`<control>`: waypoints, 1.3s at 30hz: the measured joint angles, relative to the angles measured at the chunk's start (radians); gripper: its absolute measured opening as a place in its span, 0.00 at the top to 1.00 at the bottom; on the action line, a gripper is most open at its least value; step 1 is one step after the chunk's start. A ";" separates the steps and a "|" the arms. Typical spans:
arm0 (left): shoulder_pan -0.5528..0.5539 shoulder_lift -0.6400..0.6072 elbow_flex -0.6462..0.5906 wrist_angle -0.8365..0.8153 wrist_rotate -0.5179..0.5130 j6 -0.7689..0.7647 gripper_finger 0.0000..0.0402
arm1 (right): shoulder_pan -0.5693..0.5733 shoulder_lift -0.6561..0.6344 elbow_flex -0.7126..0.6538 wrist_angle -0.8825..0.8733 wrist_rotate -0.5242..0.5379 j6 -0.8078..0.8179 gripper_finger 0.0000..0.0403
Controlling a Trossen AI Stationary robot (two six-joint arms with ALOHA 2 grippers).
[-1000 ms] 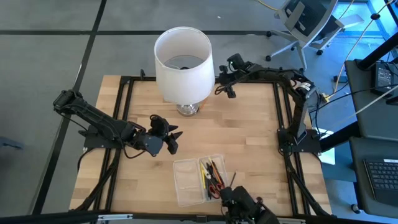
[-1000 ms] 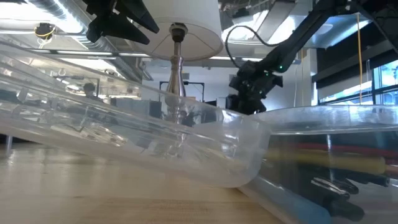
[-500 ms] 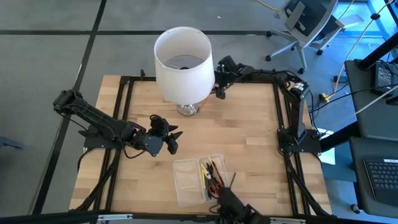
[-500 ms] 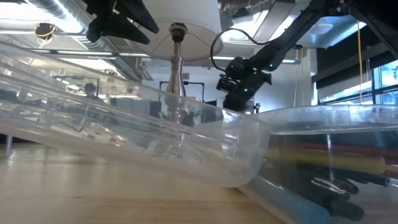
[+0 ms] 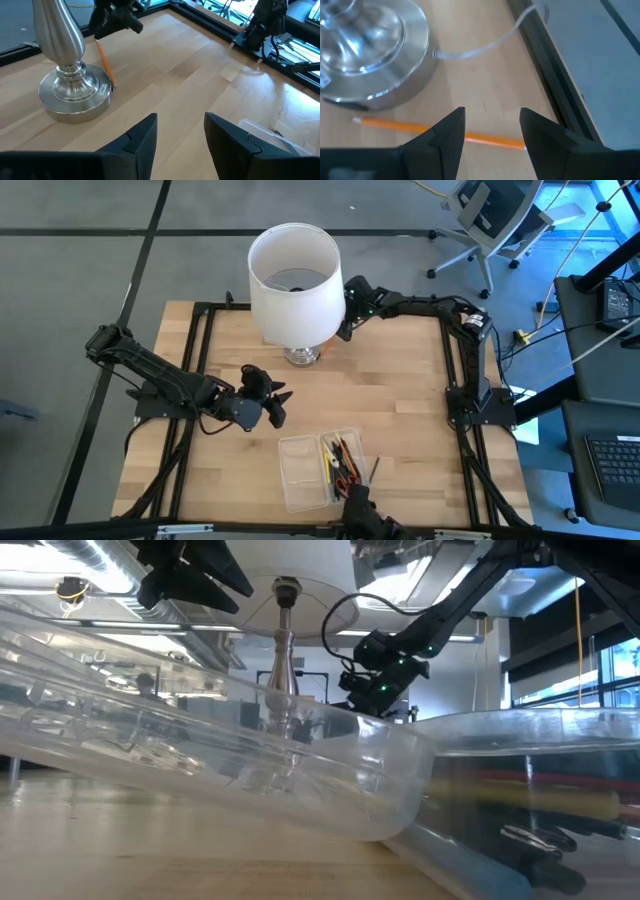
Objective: Pick & place school supplies into a supply box
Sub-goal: Put the orange pencil into the transparent supply box
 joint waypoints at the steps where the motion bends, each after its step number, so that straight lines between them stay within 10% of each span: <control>1: 0.000 0.000 0.000 0.000 0.000 0.000 0.61 | 0.005 0.001 0.000 -0.006 0.008 0.016 0.52; 7: 0.000 0.000 0.000 0.001 0.004 -0.002 0.61 | 0.032 0.027 0.000 0.006 0.163 0.092 0.52; 39: 0.000 0.000 0.000 0.004 0.012 -0.027 0.62 | 0.062 0.078 0.000 -0.044 0.183 0.094 0.52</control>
